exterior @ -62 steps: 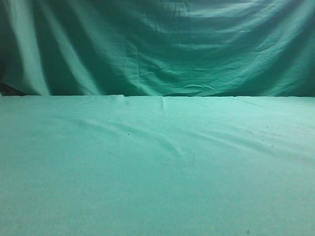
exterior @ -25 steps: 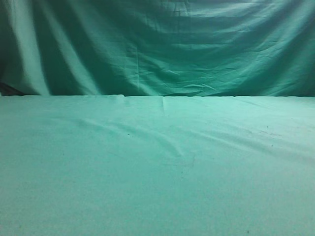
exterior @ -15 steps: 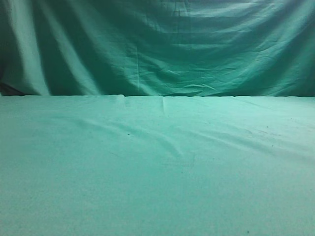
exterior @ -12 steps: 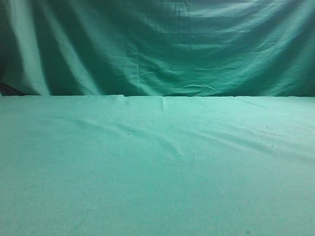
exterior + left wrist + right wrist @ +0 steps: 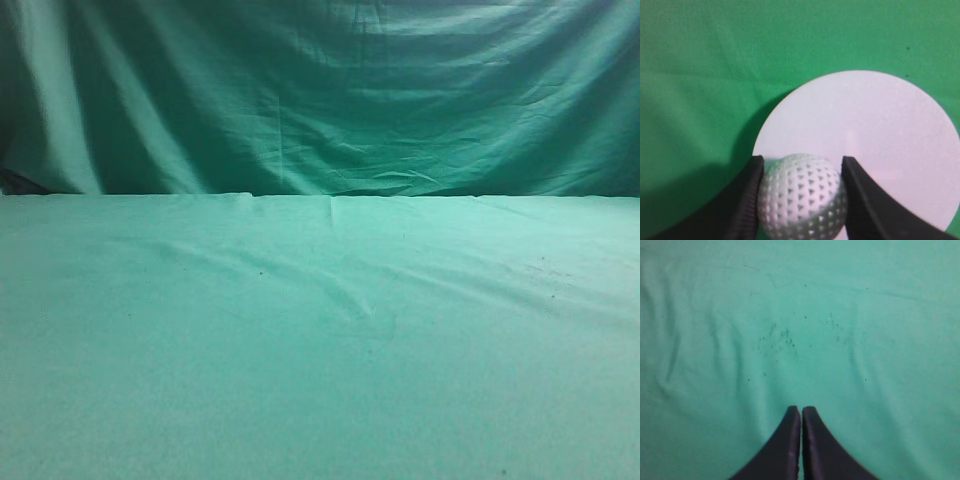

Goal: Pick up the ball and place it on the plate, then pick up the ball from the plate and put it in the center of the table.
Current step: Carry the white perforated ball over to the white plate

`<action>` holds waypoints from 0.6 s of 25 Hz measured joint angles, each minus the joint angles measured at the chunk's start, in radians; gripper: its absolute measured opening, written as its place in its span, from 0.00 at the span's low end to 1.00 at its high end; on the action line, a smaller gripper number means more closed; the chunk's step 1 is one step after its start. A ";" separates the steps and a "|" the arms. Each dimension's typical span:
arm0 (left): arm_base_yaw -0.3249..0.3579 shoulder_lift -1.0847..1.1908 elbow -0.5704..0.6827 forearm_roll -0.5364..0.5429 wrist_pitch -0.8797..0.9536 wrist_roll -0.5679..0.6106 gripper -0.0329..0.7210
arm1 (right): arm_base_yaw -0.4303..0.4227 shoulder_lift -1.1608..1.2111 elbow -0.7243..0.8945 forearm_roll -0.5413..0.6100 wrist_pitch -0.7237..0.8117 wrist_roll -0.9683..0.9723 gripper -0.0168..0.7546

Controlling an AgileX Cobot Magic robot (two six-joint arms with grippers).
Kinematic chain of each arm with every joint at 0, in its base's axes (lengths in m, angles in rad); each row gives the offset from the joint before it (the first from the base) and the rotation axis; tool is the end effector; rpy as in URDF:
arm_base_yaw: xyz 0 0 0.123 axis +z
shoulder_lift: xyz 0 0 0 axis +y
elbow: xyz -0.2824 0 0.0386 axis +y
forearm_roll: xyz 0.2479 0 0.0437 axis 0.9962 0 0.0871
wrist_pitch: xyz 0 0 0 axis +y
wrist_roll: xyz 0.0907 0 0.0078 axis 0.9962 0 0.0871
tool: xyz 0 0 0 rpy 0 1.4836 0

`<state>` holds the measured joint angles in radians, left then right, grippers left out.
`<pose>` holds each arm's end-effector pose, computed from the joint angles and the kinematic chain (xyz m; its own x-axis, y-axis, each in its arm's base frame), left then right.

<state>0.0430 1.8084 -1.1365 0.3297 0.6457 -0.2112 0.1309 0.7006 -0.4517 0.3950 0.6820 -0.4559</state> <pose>0.3560 0.0331 0.1849 -0.9374 0.0142 -0.3480 -0.0600 0.9776 0.2015 0.1172 0.0377 0.2521 -0.6655 -0.2270 -0.7110 -0.3921 0.9169 0.0743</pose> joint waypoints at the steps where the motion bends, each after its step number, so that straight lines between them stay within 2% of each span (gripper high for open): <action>1: 0.000 0.000 0.000 0.000 0.000 -0.003 0.45 | 0.000 0.000 0.000 0.000 0.000 0.000 0.02; 3: 0.000 0.000 0.000 0.000 0.000 -0.013 0.45 | 0.000 0.000 0.000 0.000 0.000 -0.002 0.02; 5: 0.000 0.000 0.000 0.000 -0.003 -0.018 0.57 | 0.000 0.000 0.000 0.000 0.000 -0.002 0.02; 8: 0.000 0.001 -0.007 -0.018 -0.007 -0.018 0.82 | 0.000 0.000 0.000 0.002 0.000 -0.002 0.02; 10: -0.003 0.006 -0.038 -0.029 0.011 -0.018 0.91 | 0.000 0.000 0.000 0.005 0.000 -0.004 0.02; 14: -0.054 0.010 -0.148 -0.049 0.087 -0.019 0.90 | 0.000 0.000 0.000 0.011 0.001 -0.004 0.02; 15: -0.073 0.010 -0.176 -0.054 0.106 -0.019 0.79 | 0.000 0.000 0.000 0.011 0.001 -0.004 0.02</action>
<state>-0.0303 1.8188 -1.3126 0.2760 0.7520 -0.2307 0.1309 0.7006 -0.4517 0.4060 0.6828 -0.4597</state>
